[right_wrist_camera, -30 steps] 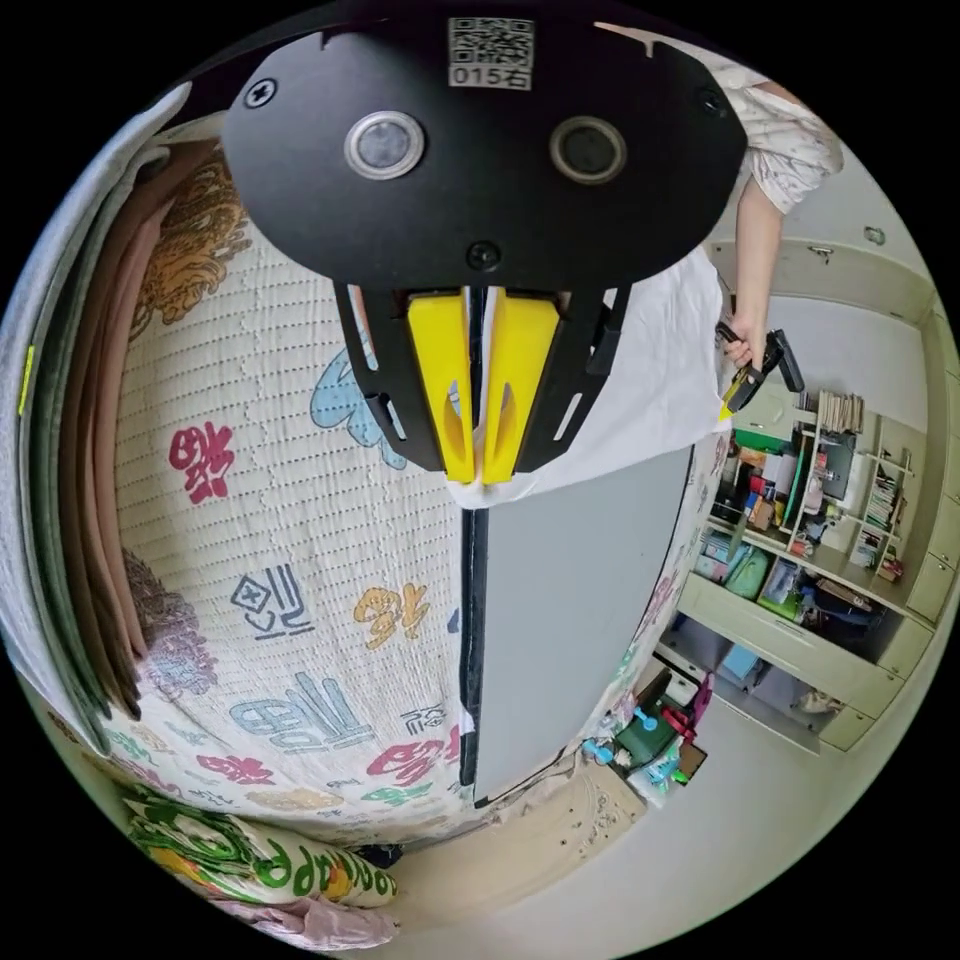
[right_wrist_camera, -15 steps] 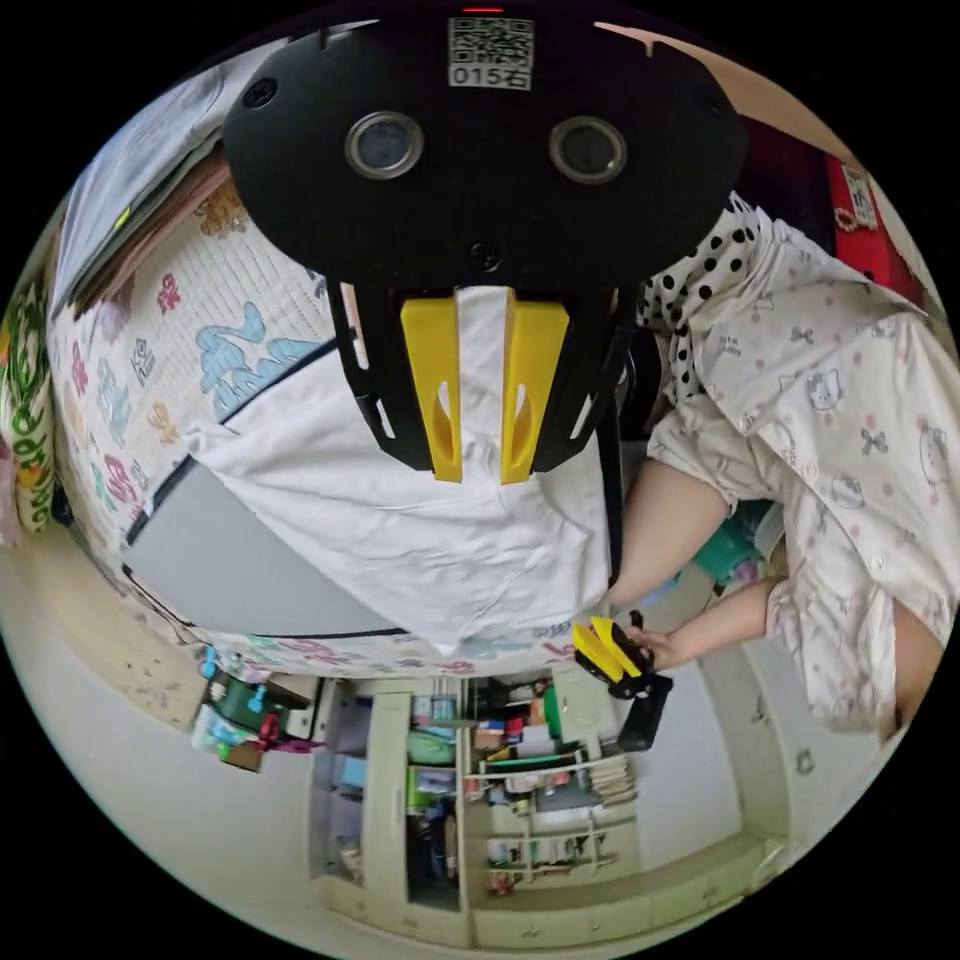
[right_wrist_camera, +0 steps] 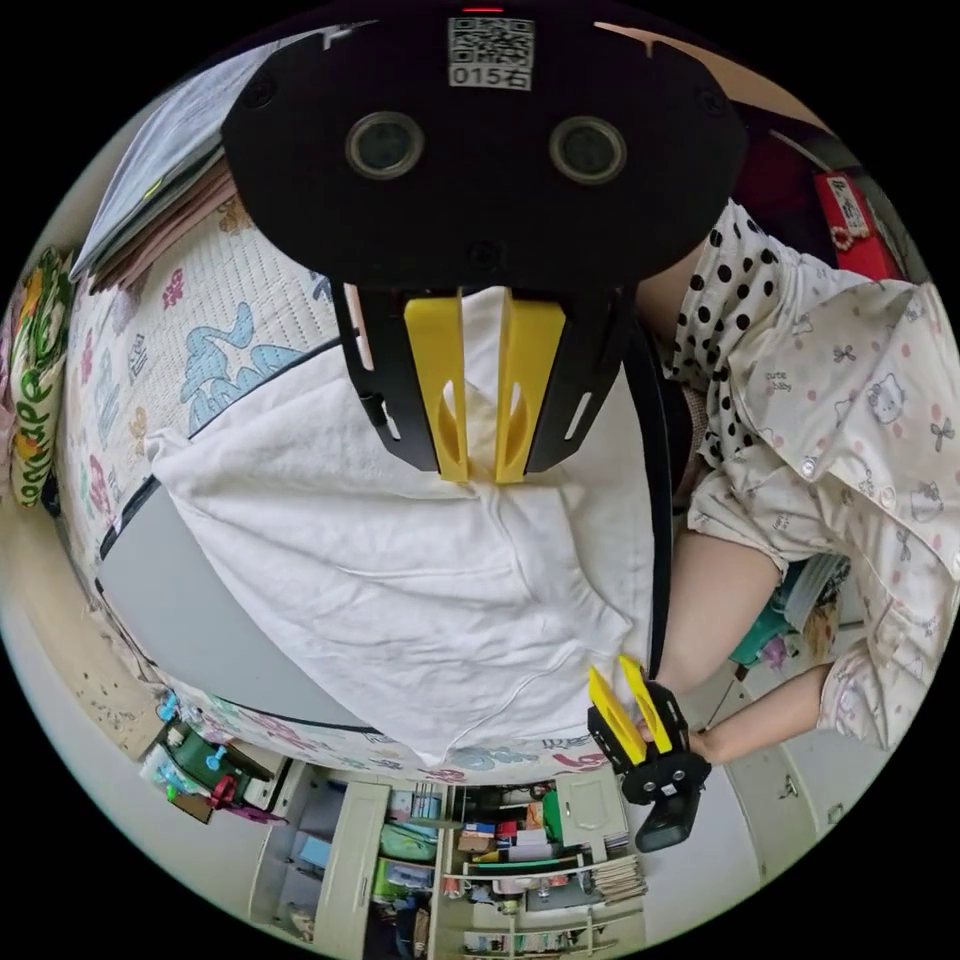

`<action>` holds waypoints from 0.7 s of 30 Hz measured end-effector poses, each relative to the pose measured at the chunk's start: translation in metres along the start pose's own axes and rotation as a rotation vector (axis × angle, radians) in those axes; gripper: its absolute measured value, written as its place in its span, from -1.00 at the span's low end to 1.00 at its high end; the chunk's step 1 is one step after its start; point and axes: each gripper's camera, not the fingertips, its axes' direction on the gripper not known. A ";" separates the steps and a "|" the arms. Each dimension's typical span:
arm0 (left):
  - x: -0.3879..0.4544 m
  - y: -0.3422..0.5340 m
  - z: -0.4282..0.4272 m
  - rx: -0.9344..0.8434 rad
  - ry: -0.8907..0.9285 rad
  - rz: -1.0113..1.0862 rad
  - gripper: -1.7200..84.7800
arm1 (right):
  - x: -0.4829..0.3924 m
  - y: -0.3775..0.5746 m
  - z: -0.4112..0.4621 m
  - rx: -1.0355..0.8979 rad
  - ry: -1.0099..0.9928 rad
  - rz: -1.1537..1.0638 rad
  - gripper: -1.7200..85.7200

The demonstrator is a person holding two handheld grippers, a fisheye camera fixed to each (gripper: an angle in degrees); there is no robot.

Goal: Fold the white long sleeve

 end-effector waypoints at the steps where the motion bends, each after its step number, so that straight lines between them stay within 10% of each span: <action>1: -0.012 -0.001 -0.006 -0.014 0.016 -0.026 -0.88 | 0.007 -0.001 0.001 -0.004 -0.044 0.027 -0.87; 7: -0.111 -0.005 -0.086 0.145 0.176 -0.126 -0.95 | 0.062 -0.014 -0.017 0.018 -0.195 0.111 -0.95; 14: -0.358 -0.118 -0.314 0.682 -0.298 -0.540 -0.92 | 0.254 -0.134 -0.133 0.554 0.133 0.592 -0.95; 17: -0.381 -0.134 -0.345 0.797 -0.423 -0.762 -0.81 | 0.284 -0.139 -0.142 0.781 0.069 0.786 -0.86; 21: -0.324 -0.127 -0.330 0.726 -0.303 -0.546 -0.75 | 0.265 -0.111 -0.105 0.717 -0.128 0.621 -0.80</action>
